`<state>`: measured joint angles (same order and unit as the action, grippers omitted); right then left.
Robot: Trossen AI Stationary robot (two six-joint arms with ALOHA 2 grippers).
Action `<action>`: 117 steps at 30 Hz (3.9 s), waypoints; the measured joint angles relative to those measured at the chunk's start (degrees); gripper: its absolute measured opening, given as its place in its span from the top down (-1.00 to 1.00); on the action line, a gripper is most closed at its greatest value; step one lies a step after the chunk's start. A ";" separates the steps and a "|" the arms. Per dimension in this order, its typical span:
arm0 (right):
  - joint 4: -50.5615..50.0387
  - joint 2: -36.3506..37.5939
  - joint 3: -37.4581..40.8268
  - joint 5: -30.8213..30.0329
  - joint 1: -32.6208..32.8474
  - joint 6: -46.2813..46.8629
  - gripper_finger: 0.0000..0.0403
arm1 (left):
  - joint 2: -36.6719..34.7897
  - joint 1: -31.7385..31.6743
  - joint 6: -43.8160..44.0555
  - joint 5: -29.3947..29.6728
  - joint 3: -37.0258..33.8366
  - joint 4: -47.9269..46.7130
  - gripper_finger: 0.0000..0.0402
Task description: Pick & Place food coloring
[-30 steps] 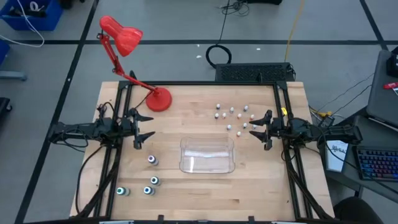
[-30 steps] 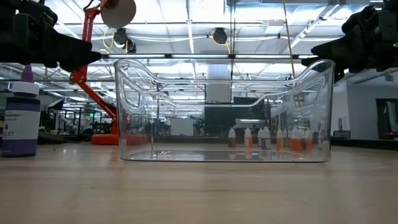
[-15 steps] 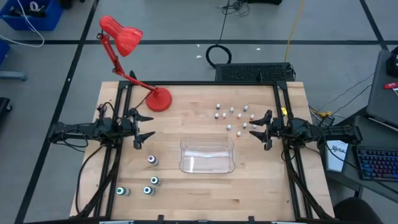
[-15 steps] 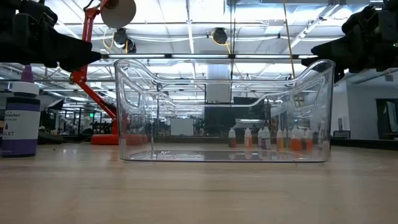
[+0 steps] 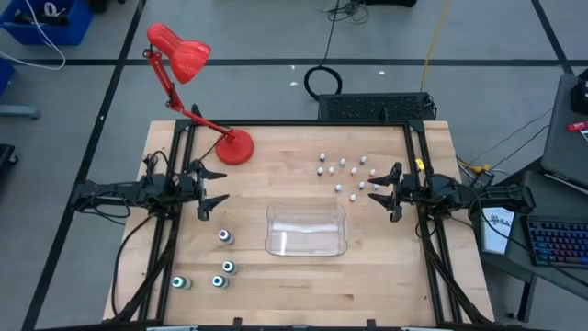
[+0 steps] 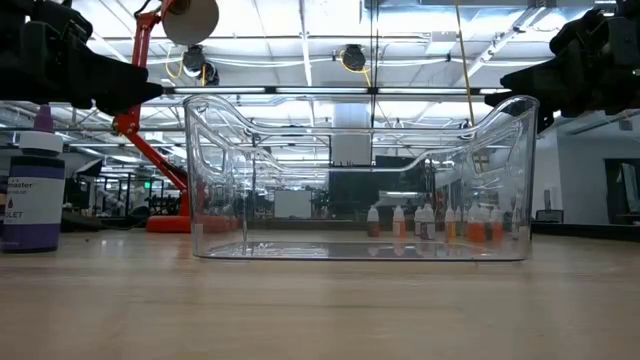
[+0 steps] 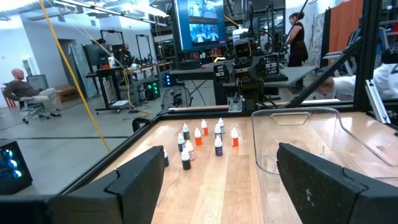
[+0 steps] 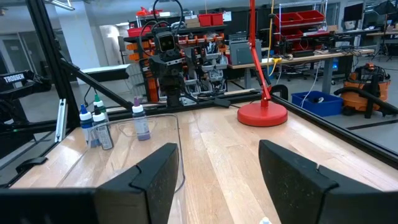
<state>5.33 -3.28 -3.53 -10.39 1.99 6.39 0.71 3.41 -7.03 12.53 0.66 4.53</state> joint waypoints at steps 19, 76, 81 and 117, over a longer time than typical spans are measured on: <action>0.00 0.01 0.01 -0.02 -0.01 0.00 -0.04 | 0.00 -0.01 0.00 0.00 0.01 0.00 -0.52; 7.02 -0.01 0.01 -0.02 0.01 0.01 -0.04 | 0.00 0.01 0.00 0.00 -0.01 0.00 -0.52; 9.20 -0.01 0.02 -0.02 0.01 0.42 -0.04 | 0.00 0.01 0.00 0.00 -0.01 -0.02 -0.52; -68.72 -43.21 -47.61 -16.53 -2.91 23.93 -0.04 | 0.04 0.01 0.00 -0.02 0.01 -0.02 -0.52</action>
<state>-63.39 -46.50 -51.14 -26.92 -0.92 30.32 0.75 3.42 -7.03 12.51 0.67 4.51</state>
